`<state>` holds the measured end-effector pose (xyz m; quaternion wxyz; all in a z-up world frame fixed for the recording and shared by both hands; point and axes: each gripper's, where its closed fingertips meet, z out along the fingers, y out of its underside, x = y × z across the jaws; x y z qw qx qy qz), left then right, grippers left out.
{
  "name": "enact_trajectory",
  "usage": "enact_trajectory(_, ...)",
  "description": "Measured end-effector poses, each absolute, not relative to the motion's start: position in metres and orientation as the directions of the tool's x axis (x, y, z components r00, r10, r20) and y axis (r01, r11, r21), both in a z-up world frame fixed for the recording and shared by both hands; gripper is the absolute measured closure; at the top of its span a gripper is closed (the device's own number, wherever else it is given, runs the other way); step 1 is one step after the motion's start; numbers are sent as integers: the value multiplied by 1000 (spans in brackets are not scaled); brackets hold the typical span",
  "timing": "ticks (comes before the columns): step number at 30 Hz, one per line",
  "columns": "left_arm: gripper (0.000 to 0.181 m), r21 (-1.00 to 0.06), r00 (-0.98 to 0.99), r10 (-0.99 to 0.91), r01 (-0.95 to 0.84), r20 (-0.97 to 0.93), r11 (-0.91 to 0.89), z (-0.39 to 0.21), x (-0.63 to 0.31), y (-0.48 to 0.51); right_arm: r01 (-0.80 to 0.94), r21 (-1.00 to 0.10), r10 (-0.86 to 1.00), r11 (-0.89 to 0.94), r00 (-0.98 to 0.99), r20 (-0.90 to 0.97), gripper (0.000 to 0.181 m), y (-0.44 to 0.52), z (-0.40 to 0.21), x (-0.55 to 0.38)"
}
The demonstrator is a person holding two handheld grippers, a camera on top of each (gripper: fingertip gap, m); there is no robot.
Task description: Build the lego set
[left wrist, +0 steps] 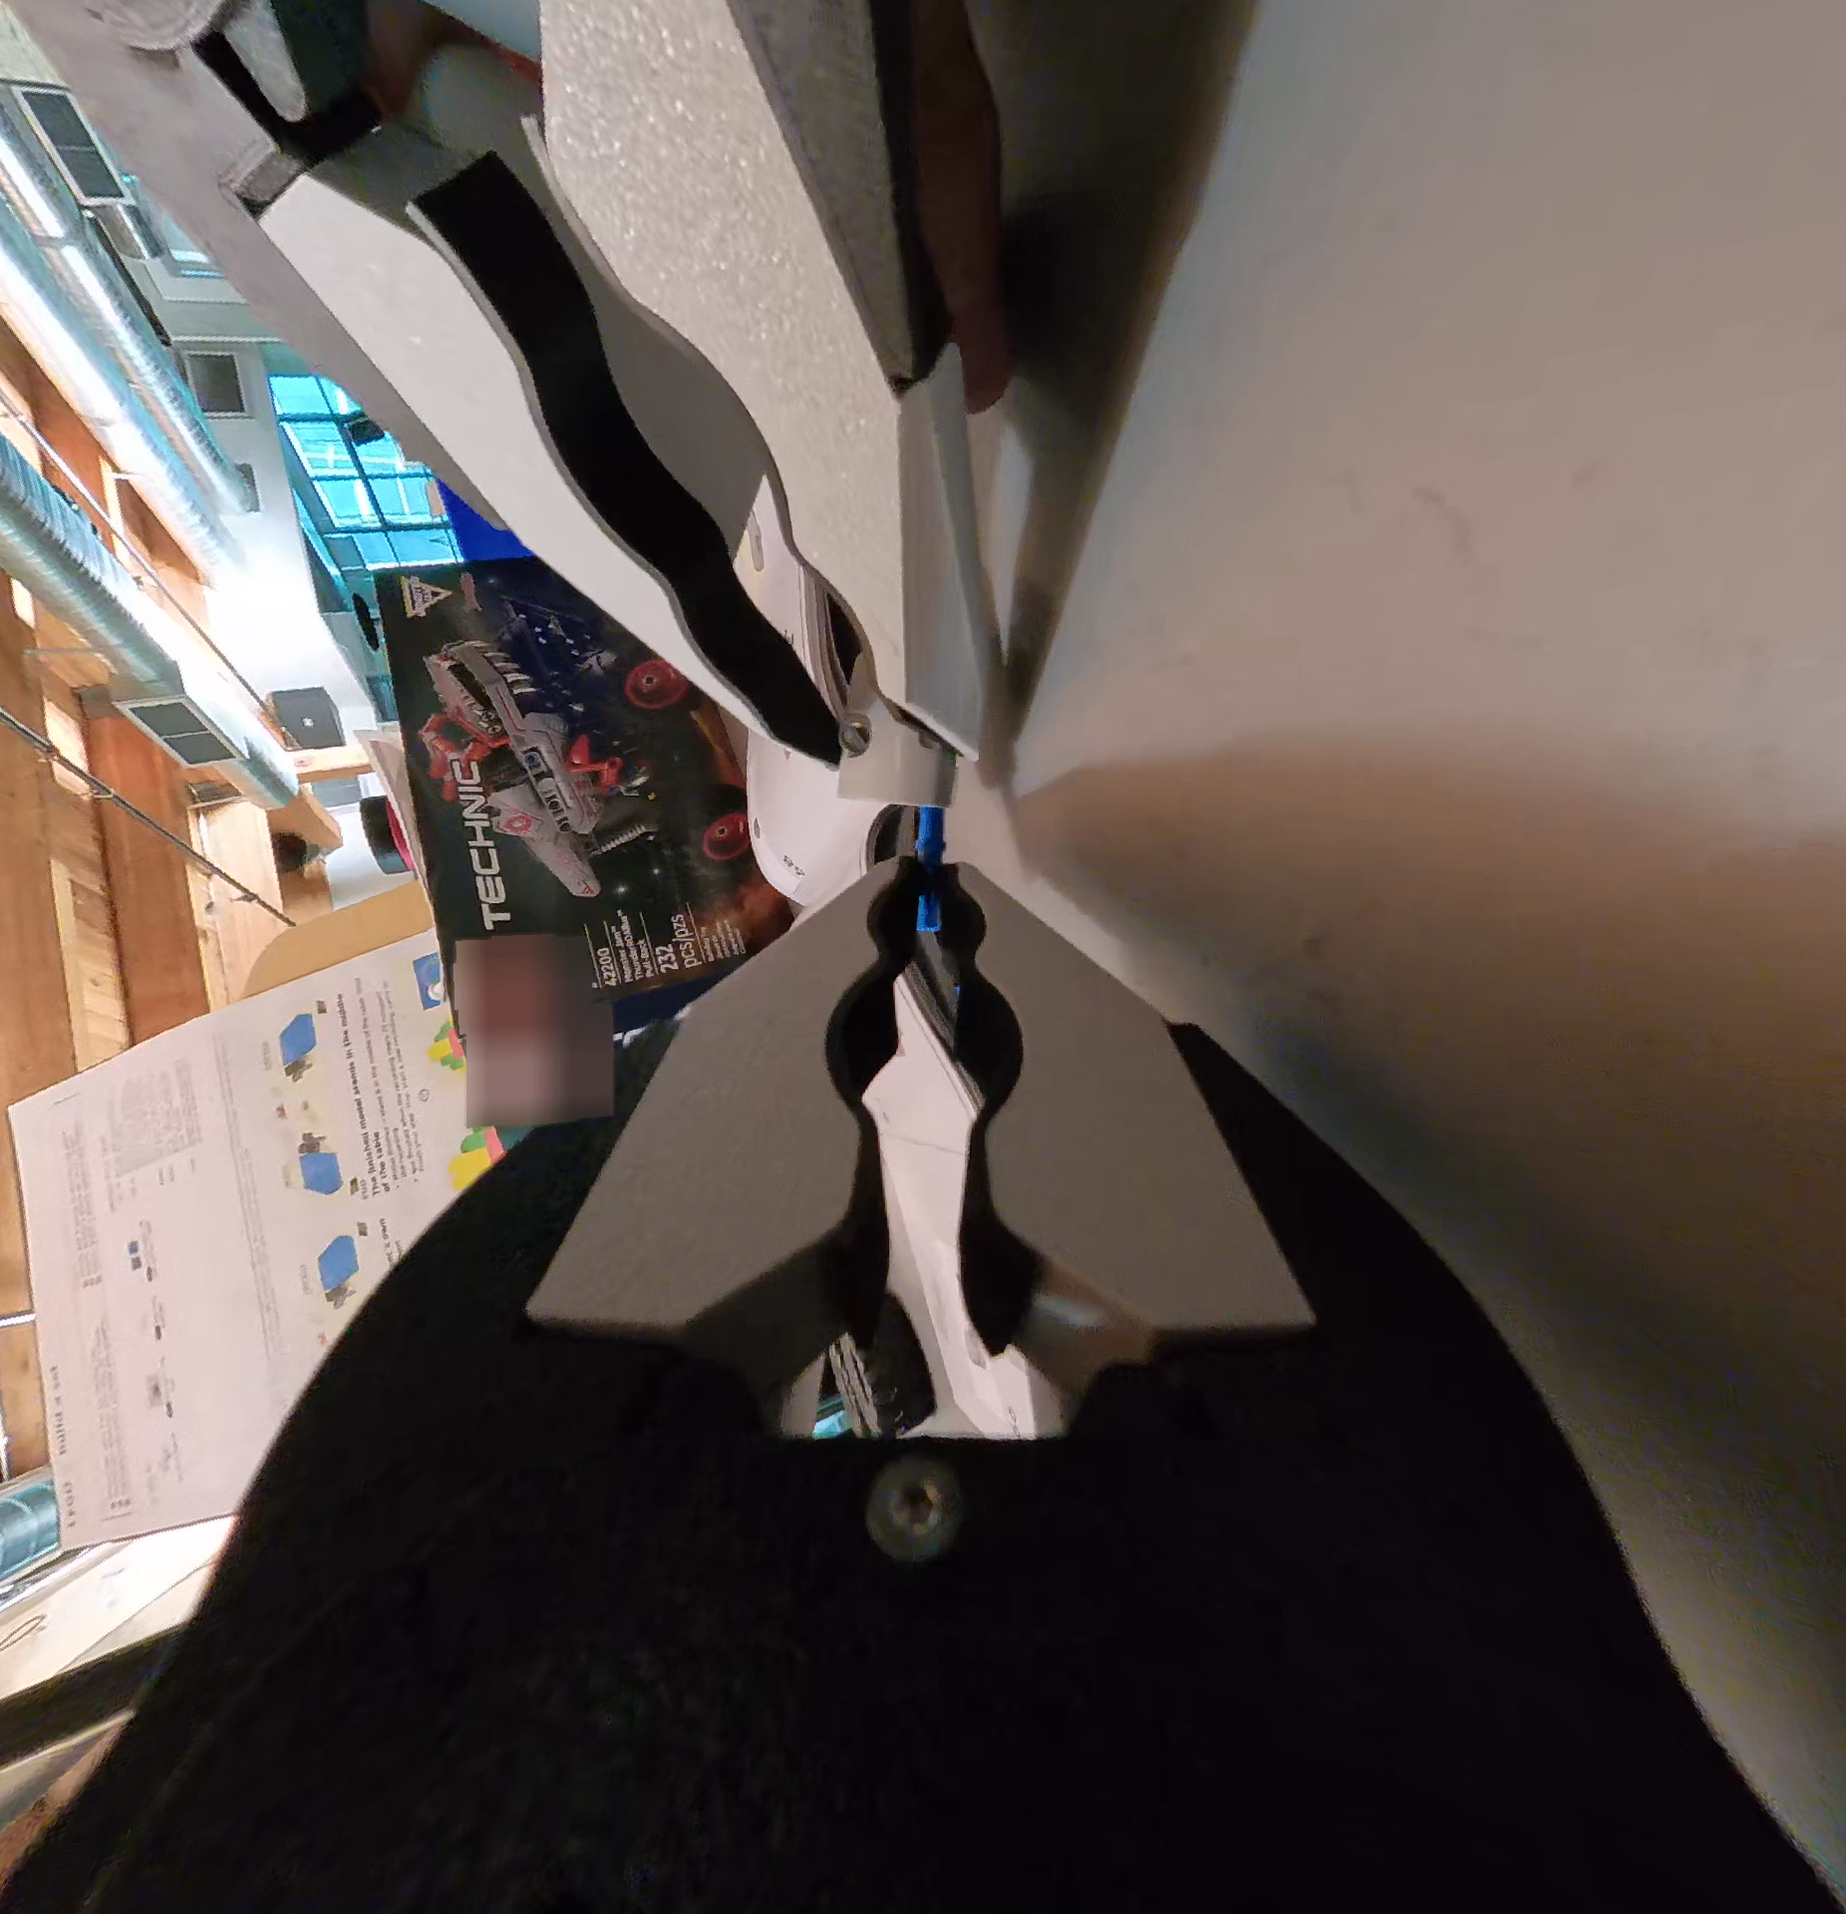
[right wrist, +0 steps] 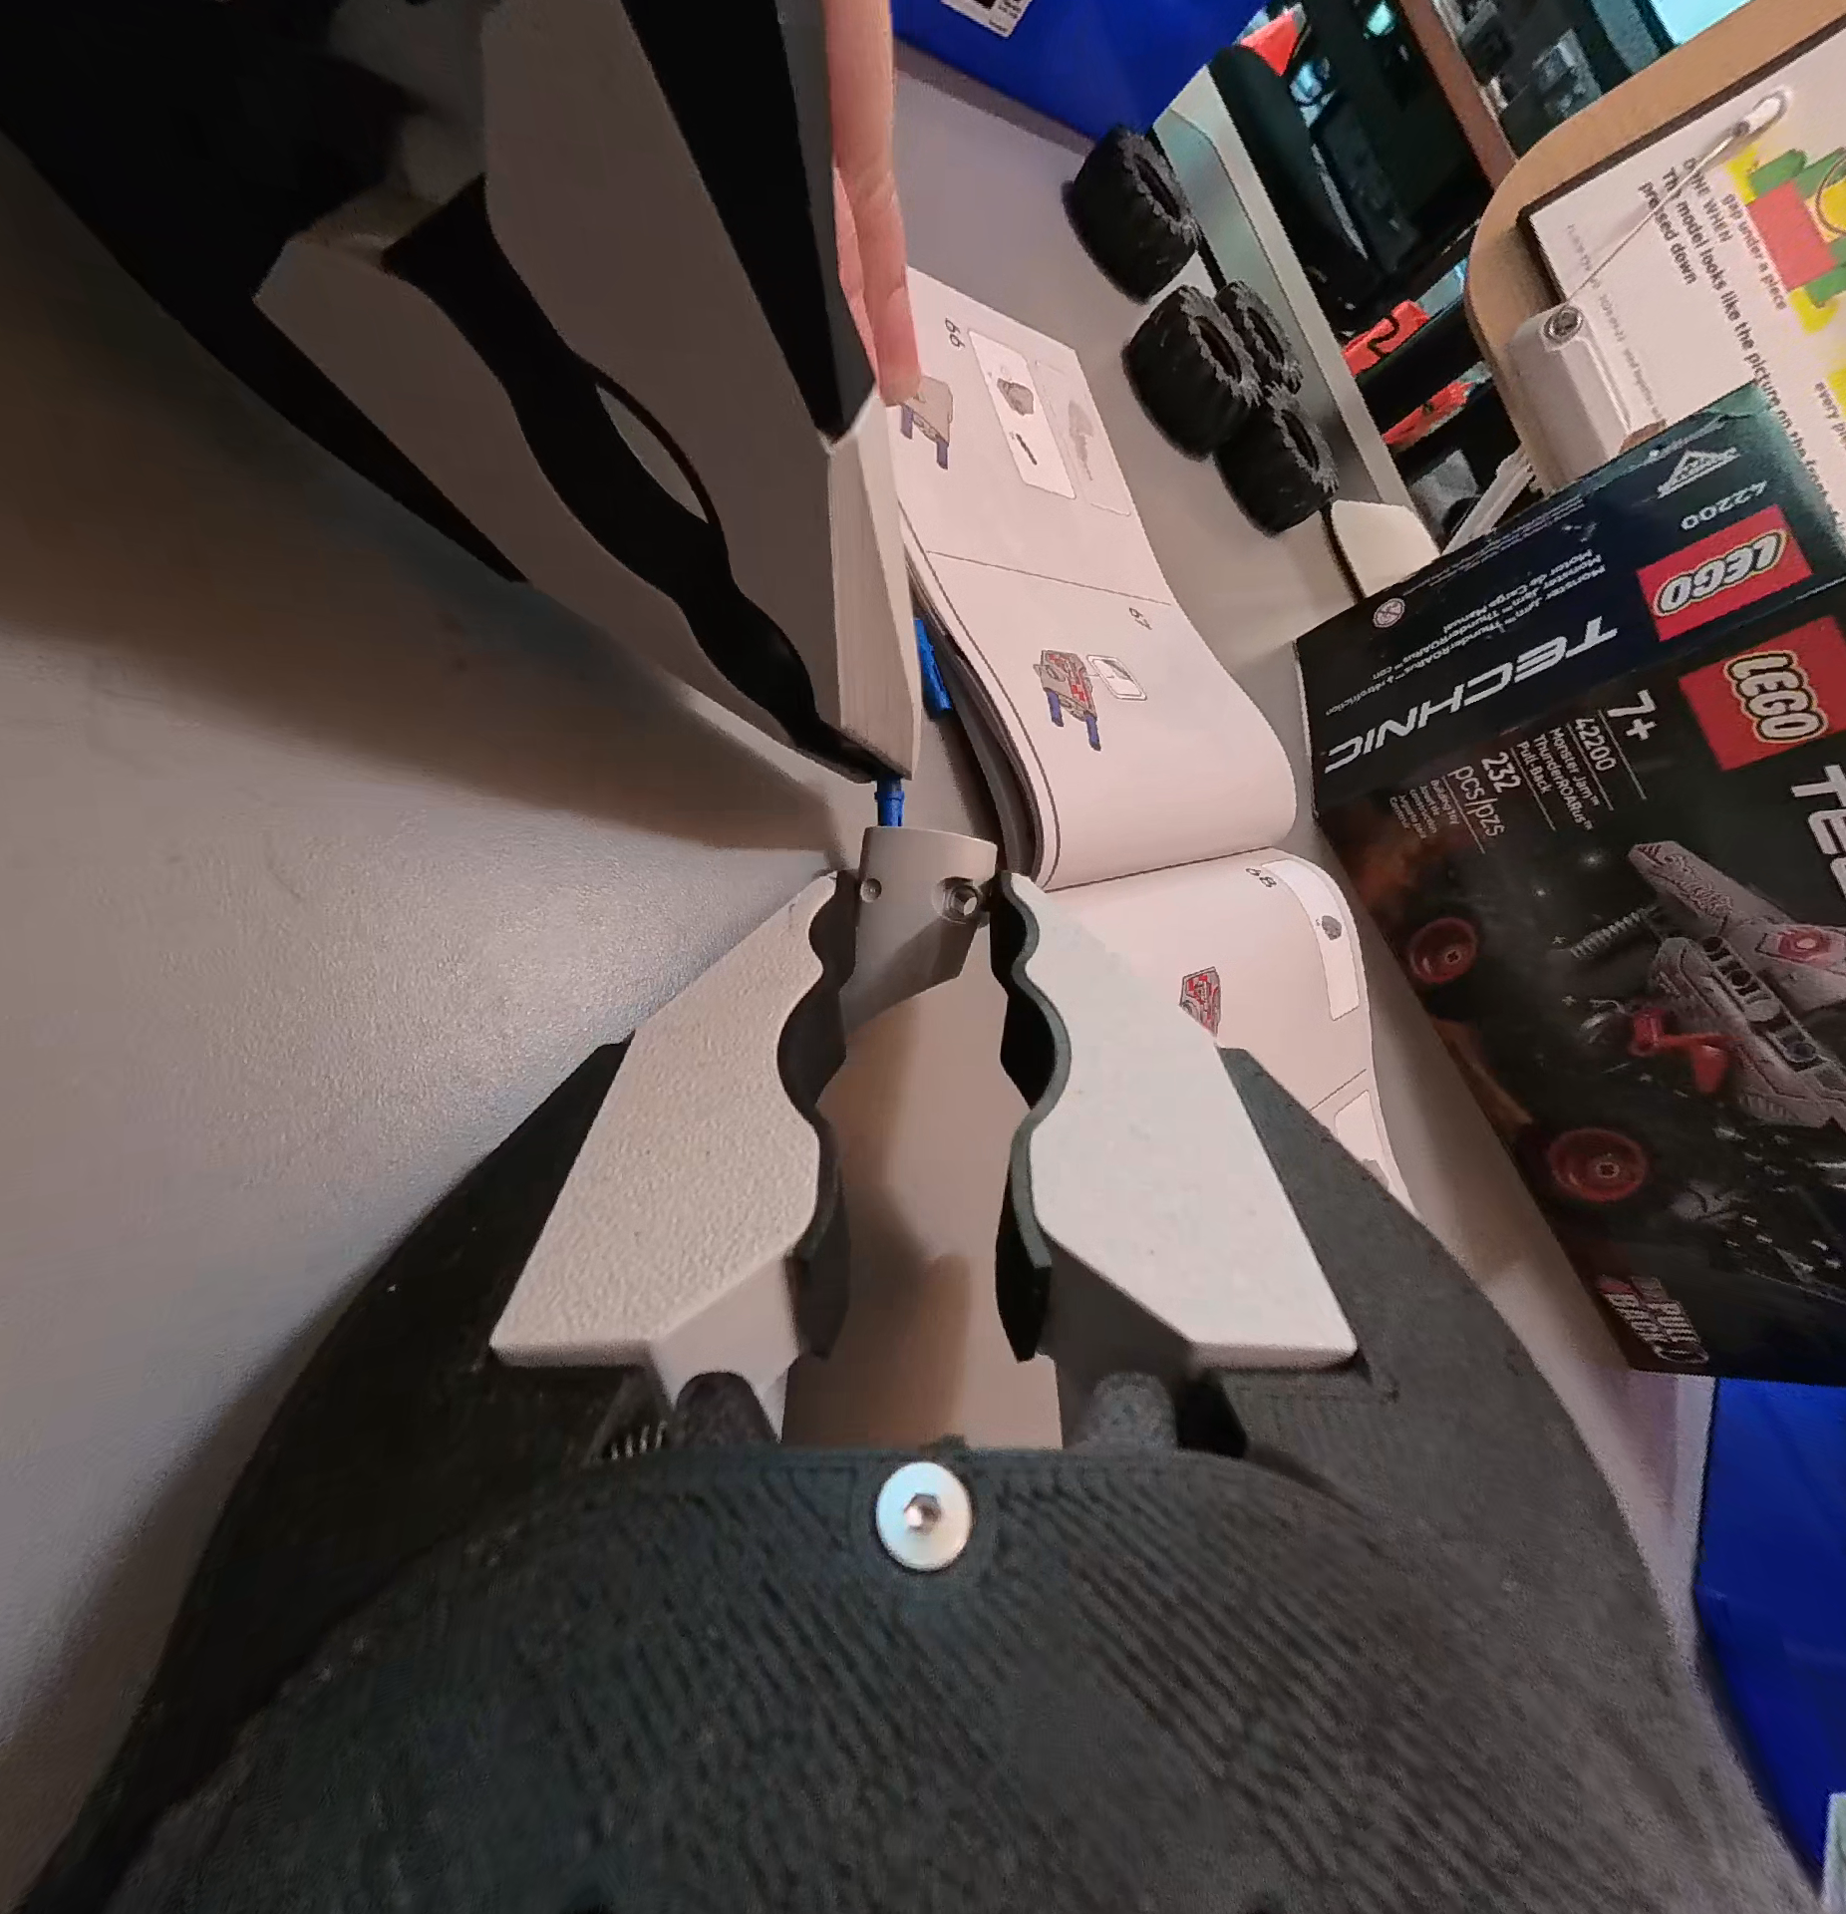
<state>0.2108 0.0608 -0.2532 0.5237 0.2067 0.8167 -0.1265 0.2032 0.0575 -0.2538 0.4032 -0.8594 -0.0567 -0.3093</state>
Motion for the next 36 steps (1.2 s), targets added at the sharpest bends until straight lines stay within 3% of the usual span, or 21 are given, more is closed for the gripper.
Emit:
enact_trajectory(4,180,27,-339,231,512,-912,858,-252,209,61,353,-661,-142,-663,807,573,156,58,-254,202)
enact_trajectory(9,180,-73,-394,177,543,-902,836,-251,209,62,361,-674,-122,-645,821,557,156,59,-253,201)
enact_trajectory(14,180,19,-338,233,530,-912,848,-251,208,63,355,-679,-113,-643,833,542,156,59,-254,202)
enact_trajectory(21,180,-58,-388,187,539,-902,840,-253,207,63,343,-674,-108,-654,840,532,157,59,-256,202)
enact_trajectory(26,181,52,-315,276,569,-908,820,-255,209,65,344,-661,-83,-667,847,525,156,60,-258,201)
enact_trajectory(29,181,-12,-362,246,581,-899,814,-256,207,65,337,-667,-81,-664,855,513,156,60,-258,201)
enact_trajectory(32,181,11,-357,257,565,-898,825,-257,207,66,321,-667,-84,-672,862,500,156,60,-259,202)
enact_trajectory(36,181,-88,-422,196,566,-885,820,-259,210,66,285,-690,-98,-665,883,460,157,60,-260,203)
